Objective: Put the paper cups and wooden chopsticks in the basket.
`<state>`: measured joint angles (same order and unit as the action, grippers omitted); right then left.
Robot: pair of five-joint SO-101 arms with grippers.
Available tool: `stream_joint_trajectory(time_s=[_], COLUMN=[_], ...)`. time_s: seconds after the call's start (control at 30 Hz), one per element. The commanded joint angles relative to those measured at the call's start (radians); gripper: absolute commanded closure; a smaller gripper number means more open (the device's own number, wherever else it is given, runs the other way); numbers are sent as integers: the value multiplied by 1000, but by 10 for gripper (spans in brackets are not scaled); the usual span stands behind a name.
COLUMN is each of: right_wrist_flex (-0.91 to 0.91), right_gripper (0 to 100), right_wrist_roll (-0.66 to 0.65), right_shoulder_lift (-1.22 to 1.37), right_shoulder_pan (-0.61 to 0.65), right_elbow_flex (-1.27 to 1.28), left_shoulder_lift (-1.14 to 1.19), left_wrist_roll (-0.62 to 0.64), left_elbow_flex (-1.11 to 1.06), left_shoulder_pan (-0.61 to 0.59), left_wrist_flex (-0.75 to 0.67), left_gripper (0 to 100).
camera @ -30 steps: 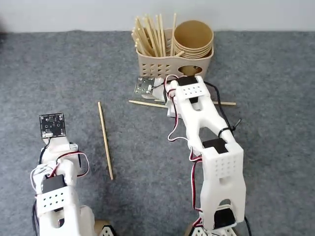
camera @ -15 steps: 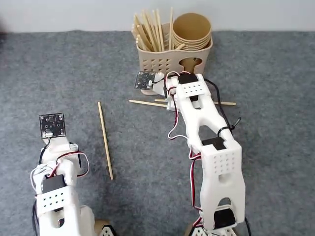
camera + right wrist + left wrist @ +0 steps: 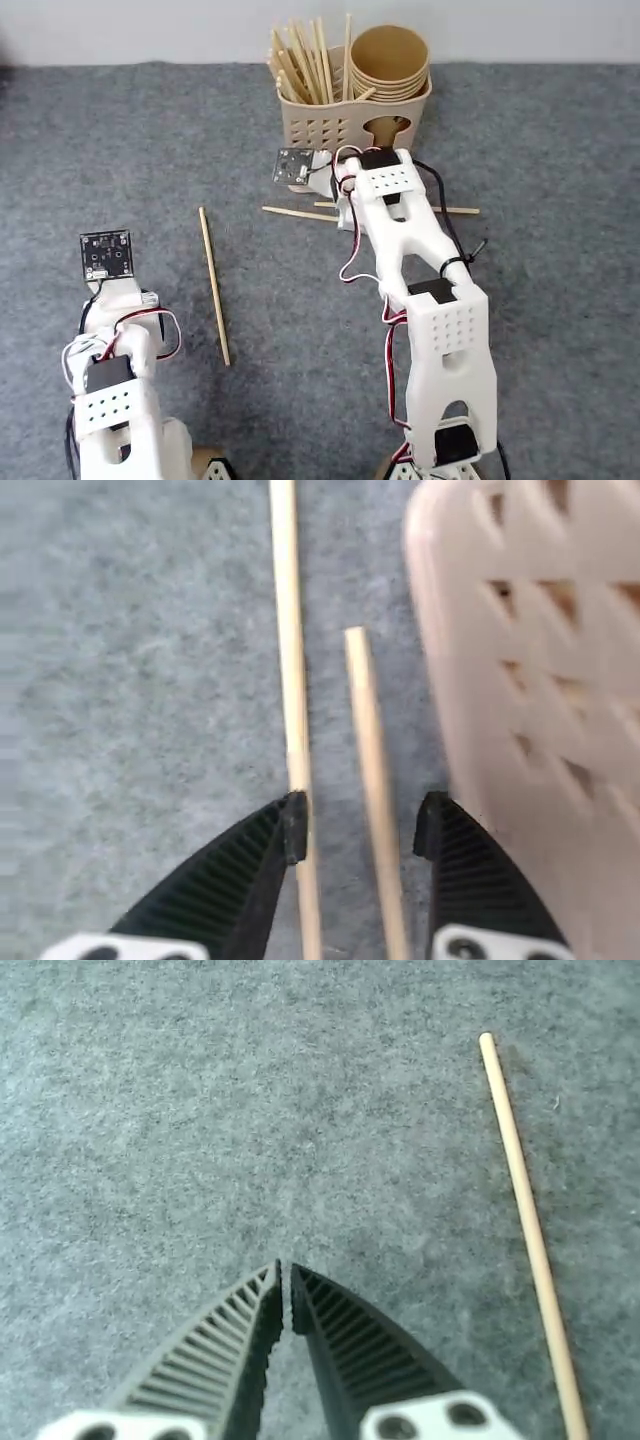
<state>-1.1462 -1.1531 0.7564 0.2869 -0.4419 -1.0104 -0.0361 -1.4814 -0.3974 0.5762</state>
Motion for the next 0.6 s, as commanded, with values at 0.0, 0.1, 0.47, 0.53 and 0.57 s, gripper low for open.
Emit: stream_joint_trajectory(time_s=[0.0, 0.1, 0.47, 0.53, 0.57], right_wrist_flex=[-61, -124, -321, -285, -262], right_gripper=[793, 794, 794, 794, 794], right_wrist_roll=[-6, -6, -3, -3, -3], right_shoulder_lift=[-7, -27, -165, -160, -153], right_shoulder_pan=[15, 35, 107, 104, 101], right_elbow_flex=[-20, -20, -20, -18, -18], left_shoulder_lift=[-18, -18, -18, -18, -18], left_wrist_roll=[-12, -12, -12, -12, -12], left_elbow_flex=[8, 8, 8, 8, 8], left_shoulder_pan=[8, 8, 8, 8, 8], left_wrist_flex=[-23, -23, -23, -23, -23], left_gripper=[985, 985, 985, 985, 985])
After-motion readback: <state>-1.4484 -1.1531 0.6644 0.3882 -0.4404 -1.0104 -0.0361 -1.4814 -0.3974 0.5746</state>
